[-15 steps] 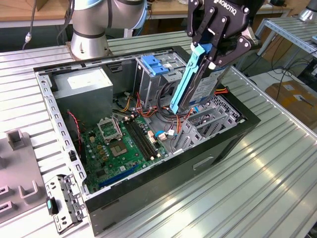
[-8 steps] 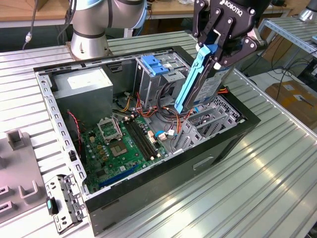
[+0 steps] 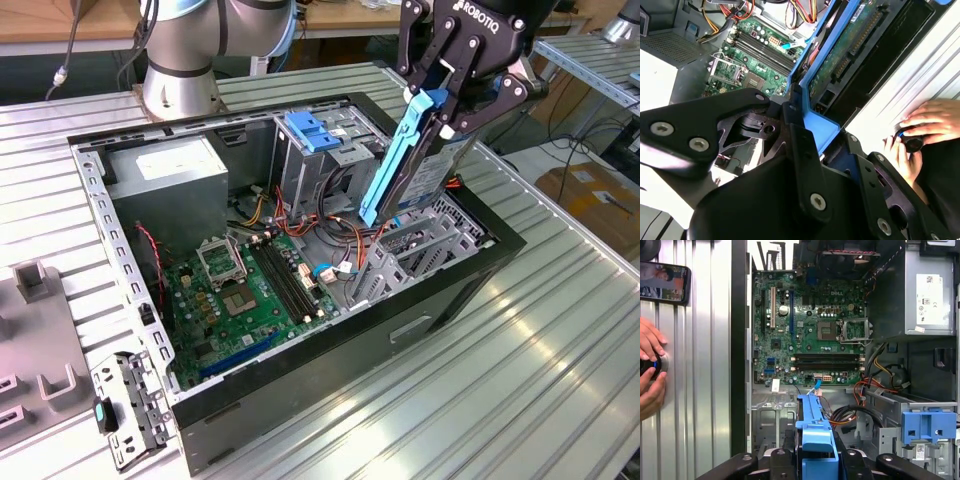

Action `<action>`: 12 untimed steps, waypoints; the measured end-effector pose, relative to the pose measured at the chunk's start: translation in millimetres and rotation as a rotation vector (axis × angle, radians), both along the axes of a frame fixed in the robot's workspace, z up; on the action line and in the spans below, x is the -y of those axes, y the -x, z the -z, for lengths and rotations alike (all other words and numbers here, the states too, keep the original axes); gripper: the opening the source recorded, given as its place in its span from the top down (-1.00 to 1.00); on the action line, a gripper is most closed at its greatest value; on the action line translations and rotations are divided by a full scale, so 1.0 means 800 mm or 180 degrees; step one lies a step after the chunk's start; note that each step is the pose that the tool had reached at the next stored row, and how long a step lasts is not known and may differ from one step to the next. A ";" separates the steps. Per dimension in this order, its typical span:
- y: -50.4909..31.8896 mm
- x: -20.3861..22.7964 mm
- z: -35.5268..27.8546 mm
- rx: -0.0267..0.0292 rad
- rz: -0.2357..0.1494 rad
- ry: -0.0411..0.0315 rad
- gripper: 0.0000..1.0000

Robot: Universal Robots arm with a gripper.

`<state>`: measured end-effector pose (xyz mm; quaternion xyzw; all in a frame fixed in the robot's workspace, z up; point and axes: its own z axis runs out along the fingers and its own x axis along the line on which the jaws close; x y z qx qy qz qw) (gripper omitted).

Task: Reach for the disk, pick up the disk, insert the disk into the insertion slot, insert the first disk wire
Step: 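Insert the disk into the insertion slot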

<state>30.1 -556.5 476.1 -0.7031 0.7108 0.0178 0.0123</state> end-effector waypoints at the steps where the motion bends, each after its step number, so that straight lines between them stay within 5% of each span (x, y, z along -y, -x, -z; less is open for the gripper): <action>1: 0.000 0.0000 0.0000 0.0000 0.0000 0.0000 0.25; 12: -0.007 0.0000 0.0001 0.0000 0.0000 0.0000 0.25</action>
